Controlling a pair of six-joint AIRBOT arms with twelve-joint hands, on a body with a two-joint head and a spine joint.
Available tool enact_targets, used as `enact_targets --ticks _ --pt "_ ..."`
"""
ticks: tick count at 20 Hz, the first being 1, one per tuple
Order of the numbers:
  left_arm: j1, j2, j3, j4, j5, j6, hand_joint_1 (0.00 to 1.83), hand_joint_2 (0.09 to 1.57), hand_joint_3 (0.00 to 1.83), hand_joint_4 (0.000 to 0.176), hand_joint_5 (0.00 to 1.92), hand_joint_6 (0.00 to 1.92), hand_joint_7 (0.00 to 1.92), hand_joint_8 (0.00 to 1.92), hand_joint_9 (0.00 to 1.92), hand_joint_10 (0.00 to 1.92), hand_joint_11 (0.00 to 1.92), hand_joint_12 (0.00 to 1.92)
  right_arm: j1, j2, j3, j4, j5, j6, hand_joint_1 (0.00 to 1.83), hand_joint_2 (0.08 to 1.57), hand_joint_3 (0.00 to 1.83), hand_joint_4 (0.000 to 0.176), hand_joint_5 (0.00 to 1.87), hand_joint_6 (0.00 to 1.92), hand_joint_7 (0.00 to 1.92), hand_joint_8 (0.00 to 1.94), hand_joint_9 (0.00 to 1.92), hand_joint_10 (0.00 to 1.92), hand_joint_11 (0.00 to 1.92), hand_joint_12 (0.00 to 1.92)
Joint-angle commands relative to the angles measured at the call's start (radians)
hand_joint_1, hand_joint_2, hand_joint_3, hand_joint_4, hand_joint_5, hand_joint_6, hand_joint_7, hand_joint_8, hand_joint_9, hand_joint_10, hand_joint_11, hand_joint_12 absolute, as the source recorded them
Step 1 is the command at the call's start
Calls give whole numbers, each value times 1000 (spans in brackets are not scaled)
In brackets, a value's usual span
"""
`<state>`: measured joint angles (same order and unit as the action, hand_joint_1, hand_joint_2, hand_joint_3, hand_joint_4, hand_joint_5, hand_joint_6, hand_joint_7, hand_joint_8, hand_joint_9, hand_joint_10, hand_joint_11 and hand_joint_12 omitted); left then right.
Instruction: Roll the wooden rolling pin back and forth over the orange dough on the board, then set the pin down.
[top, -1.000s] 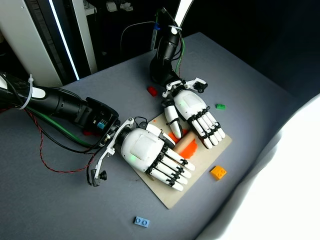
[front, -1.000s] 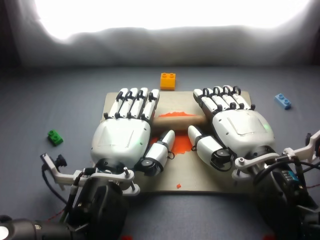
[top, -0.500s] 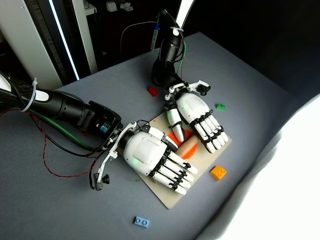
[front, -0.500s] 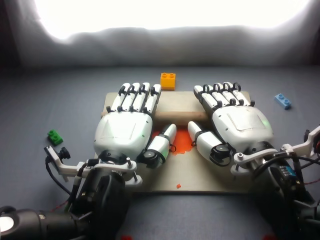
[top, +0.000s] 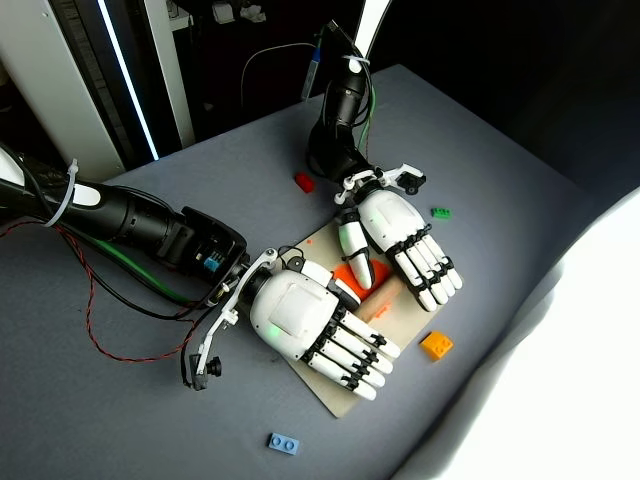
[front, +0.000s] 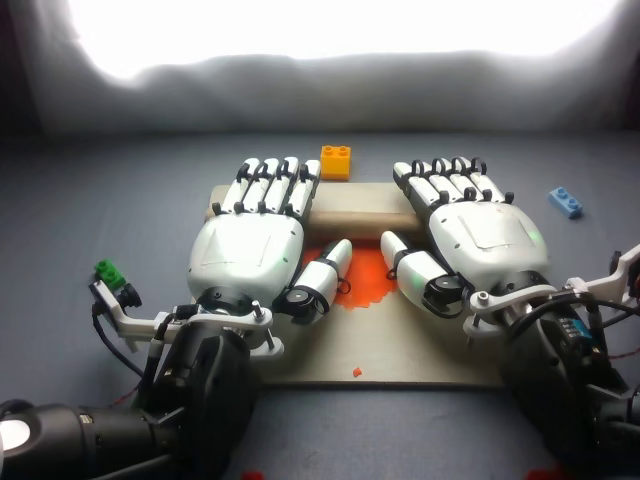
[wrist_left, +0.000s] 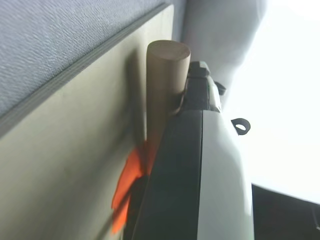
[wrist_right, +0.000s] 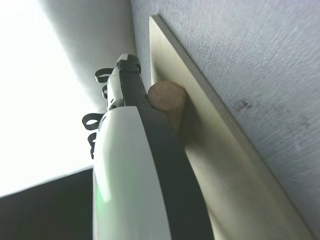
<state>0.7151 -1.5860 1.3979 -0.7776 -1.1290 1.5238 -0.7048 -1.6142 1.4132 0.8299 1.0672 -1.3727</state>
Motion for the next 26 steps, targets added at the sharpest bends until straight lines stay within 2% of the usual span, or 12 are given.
enact_targets --ticks 1,3,20,25,26 --pt "-7 -1 9 48 -88 2 0 1530 1 0 0 0 0 0 0 0 0 0 11 5 7 -52 89 6 0 1571 99 0 161 3 148 3 90 2 0 96" --pt "-10 -2 16 48 -81 2 0 1530 1 0 6 2 0 0 0 0 0 0 11 5 10 -52 84 9 0 1571 107 0 147 1 133 1 77 1 0 48" --pt "-38 -18 81 45 -9 -9 0 1523 0 0 6 3 0 0 0 0 0 0 19 5 42 -60 68 24 0 1571 103 0 160 2 147 2 97 3 0 114" --pt "-42 -22 92 45 1 -9 0 1530 1 0 0 0 0 0 0 0 0 0 21 6 54 -61 60 34 0 1571 89 0 131 2 114 1 67 3 0 44" --pt "-42 -22 93 45 4 -9 0 1533 3 0 31 12 18 7 0 0 0 0 21 6 55 -61 56 35 0 1571 81 0 147 1 137 1 86 1 2 105"
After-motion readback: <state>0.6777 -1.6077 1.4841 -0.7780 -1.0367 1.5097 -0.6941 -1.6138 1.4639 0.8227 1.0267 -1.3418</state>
